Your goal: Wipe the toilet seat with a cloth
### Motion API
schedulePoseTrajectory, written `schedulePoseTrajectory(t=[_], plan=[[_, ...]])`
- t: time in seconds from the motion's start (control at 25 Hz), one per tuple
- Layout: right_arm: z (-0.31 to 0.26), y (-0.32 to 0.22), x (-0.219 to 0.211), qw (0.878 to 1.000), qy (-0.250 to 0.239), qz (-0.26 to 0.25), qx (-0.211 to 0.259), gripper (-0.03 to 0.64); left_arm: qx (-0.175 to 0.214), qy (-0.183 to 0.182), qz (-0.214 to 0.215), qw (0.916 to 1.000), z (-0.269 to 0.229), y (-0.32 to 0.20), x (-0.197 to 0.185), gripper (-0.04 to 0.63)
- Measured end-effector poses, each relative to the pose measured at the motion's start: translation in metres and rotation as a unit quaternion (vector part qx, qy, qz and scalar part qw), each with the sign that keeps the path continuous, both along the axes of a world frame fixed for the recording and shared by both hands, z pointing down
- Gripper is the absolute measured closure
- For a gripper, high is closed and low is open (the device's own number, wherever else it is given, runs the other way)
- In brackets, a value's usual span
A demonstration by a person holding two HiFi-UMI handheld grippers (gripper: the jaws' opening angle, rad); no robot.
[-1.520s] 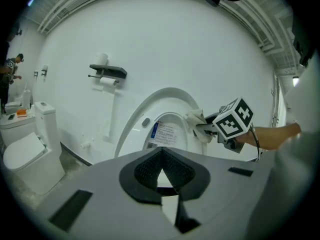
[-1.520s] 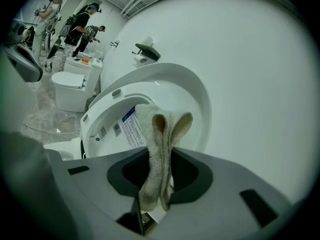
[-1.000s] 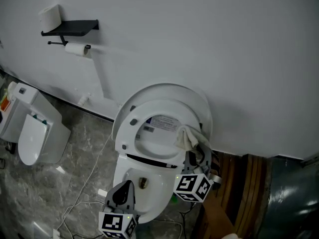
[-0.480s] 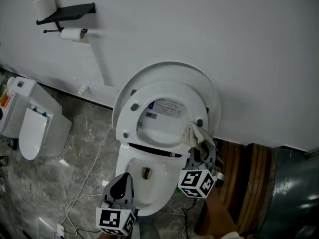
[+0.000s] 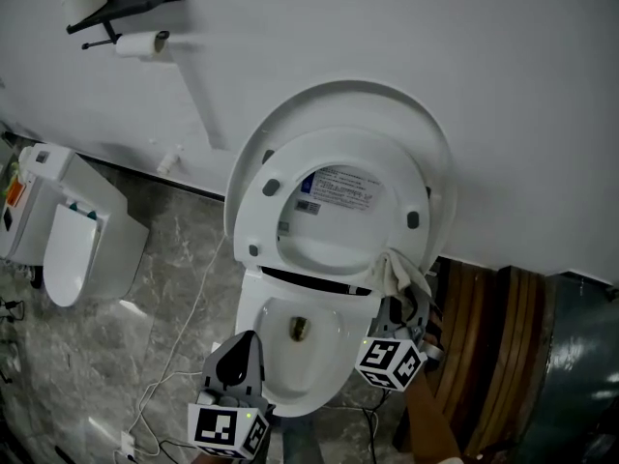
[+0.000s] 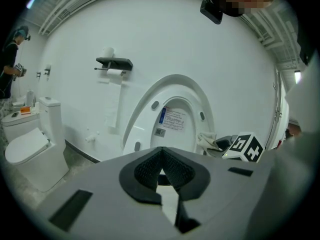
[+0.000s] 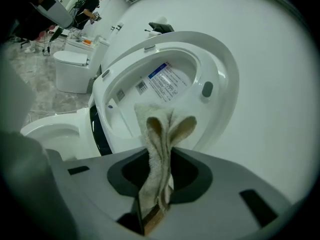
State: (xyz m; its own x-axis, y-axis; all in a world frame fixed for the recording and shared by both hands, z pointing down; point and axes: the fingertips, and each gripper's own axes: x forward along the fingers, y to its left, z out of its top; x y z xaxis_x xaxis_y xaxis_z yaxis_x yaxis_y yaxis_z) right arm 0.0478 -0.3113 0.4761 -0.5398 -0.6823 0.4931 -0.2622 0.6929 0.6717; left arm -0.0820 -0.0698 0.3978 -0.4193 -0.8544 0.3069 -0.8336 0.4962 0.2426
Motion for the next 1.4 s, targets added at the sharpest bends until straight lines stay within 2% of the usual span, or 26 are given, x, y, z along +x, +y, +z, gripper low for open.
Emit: schedulePoseTrajectory(t=[0.48,1.4], plan=[[0.017,0.007,0.006,0.998,-0.058,0.037,0.007,0.520,-0.016,0.012,-0.009,0.9997,0.040,0.014,-0.002,0.586],[0.042,0.024,0.012,0.984,-0.136,0.114,-0.003,0.521,-0.018,0.012,-0.008,0.9997,0.068,0.030,-0.005,0.586]])
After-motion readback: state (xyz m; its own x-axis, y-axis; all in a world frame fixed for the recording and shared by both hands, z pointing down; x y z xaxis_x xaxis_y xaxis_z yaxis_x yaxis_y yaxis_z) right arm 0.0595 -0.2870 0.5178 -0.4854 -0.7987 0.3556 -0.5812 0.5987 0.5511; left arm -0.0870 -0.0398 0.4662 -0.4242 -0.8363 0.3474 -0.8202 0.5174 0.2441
